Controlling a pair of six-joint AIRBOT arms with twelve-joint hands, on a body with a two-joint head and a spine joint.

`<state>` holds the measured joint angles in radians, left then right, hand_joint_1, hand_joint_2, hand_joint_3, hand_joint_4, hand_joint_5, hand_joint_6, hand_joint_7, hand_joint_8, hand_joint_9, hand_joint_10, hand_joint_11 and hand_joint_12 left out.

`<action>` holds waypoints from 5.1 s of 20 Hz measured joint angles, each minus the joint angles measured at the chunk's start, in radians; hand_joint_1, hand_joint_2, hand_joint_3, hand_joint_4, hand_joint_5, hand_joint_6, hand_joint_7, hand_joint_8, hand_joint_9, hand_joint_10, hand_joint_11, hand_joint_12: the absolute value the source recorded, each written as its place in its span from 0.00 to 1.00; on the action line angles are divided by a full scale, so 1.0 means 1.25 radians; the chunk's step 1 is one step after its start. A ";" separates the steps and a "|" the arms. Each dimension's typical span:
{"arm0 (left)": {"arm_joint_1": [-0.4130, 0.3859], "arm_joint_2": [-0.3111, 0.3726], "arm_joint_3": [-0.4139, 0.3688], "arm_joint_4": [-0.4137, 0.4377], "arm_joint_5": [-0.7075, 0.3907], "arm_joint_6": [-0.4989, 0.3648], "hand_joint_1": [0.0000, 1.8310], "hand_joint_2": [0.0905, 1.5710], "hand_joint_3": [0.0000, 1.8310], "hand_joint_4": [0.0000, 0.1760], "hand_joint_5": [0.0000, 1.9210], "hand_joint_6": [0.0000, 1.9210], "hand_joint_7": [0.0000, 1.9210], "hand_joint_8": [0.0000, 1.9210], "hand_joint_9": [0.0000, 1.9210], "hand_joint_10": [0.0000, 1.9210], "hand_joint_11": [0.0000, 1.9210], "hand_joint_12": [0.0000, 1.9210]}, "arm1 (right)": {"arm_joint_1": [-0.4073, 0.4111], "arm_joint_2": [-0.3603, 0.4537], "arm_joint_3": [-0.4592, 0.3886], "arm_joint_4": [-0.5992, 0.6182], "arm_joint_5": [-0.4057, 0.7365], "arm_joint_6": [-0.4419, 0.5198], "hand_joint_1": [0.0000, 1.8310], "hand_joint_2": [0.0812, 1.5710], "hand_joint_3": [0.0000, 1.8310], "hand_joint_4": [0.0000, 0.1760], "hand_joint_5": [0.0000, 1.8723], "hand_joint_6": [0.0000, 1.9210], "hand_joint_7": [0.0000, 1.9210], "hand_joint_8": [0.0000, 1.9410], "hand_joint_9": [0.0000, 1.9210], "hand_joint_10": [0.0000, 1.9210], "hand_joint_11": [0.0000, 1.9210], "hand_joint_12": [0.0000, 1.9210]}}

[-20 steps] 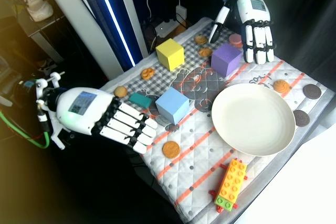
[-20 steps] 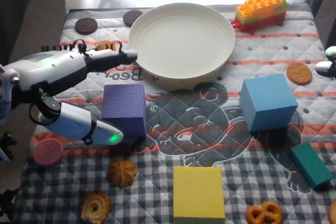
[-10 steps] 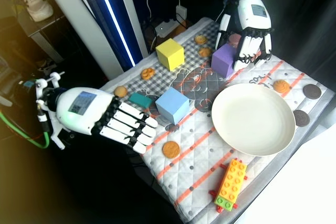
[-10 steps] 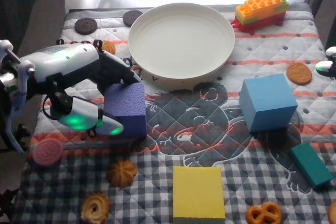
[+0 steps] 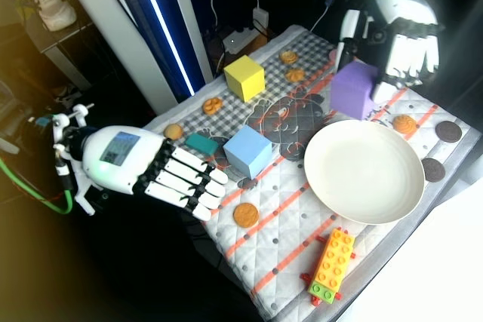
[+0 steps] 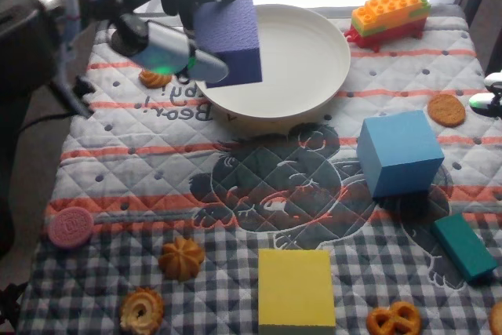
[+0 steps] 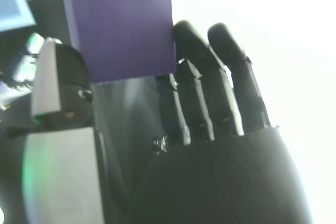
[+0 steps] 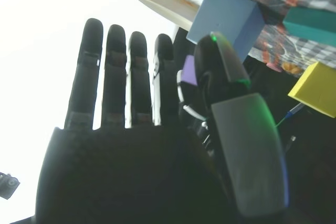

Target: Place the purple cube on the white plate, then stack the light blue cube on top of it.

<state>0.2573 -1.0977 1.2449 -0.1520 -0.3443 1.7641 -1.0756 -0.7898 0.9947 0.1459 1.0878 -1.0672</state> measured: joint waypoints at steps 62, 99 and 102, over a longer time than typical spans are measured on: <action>0.451 0.277 -0.349 -0.076 -0.425 -0.113 0.44 0.57 0.00 1.00 0.04 0.00 0.00 0.00 0.00 0.00 0.00 0.00 | 0.230 -0.167 0.132 -0.183 -0.196 0.166 0.34 0.67 0.00 0.43 0.16 0.00 0.24 0.00 0.29 0.01 0.18 0.42; 0.416 0.216 -0.298 -0.040 -0.363 -0.113 0.43 0.59 0.01 1.00 0.06 0.00 0.00 0.00 0.00 0.00 0.00 0.00 | 0.614 -0.472 0.467 -0.254 -0.380 0.334 0.64 0.75 0.00 0.08 0.42 0.64 0.45 0.63 0.50 0.39 0.40 0.70; 0.410 0.210 -0.296 -0.037 -0.363 -0.114 0.43 0.59 0.00 1.00 0.06 0.00 0.00 0.00 0.00 0.00 0.00 0.00 | 0.619 -0.480 0.470 -0.252 -0.388 0.334 0.66 0.74 0.00 0.00 0.43 0.57 0.46 0.67 0.47 0.59 0.40 0.81</action>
<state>0.7700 -0.8349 0.8745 -0.1978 -0.7982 1.6218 -0.3019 -1.3903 1.5826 -0.1688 0.6025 -0.6495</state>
